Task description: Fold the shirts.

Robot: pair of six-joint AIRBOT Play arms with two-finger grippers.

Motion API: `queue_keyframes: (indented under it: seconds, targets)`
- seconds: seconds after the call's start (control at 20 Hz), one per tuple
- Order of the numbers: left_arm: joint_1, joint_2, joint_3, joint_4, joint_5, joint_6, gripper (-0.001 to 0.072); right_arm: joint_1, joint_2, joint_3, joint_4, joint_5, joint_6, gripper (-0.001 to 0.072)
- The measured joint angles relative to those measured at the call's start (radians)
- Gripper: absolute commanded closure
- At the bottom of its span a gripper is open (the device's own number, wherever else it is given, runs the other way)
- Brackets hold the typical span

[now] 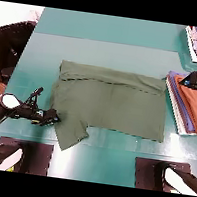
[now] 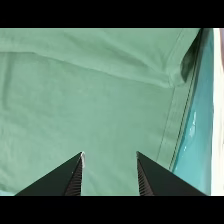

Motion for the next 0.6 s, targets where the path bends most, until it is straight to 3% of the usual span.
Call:
queue_keyframes:
  seconds: [0.3,0.35,0.4,0.6]
  targets:
    - [-0.001,0.002,0.04,-0.041,-0.016,0.059,0.0684,-0.085,0.045,-0.13,-0.012,0.071,0.0,0.0323]
    - [-0.001,0.002,0.061,-0.034,-0.028,0.064,0.0684,-0.121,0.065,-0.192,-0.025,0.074,0.0,0.029]
    - [-0.002,0.002,0.08,-0.027,-0.037,0.067,0.0684,-0.167,0.088,-0.269,-0.042,0.079,0.0,0.019]
    - [-0.002,0.002,0.141,-0.003,-0.058,0.077,0.0684,-0.365,0.14,-0.597,-0.071,0.065,-0.005,0.0217]
